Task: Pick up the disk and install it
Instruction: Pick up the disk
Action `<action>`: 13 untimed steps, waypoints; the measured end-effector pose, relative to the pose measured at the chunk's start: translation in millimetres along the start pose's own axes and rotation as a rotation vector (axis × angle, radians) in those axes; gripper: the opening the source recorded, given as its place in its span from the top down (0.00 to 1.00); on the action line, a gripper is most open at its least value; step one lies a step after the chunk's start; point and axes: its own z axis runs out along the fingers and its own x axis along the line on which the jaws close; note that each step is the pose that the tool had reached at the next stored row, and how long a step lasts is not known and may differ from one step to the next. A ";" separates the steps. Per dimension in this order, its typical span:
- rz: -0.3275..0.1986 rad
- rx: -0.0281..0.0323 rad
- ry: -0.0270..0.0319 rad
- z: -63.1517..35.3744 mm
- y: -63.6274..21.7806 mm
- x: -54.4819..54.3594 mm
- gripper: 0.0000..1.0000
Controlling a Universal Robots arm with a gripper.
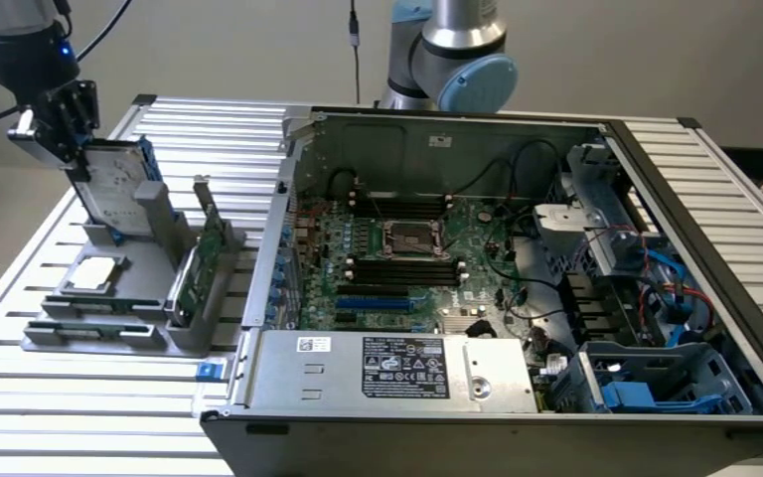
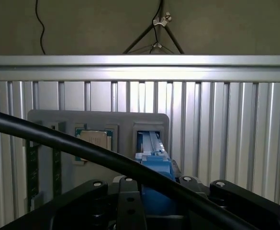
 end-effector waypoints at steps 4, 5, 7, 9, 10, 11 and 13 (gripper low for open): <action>0.000 0.0011 0.0003 -1.2 0.0 0.1 0.67; 0.000 0.0014 0.0003 -1.3 0.0 0.1 0.67; 0.000 0.0020 0.0007 -2.1 0.1 0.1 0.67; 0.000 0.0030 0.0014 -3.1 0.1 0.0 0.67; 0.000 0.0037 0.0019 -3.7 0.2 0.0 0.67; 0.000 0.0042 0.0026 -4.5 0.2 -0.1 0.67; 0.000 0.0050 0.0038 -6.8 0.2 -0.1 0.67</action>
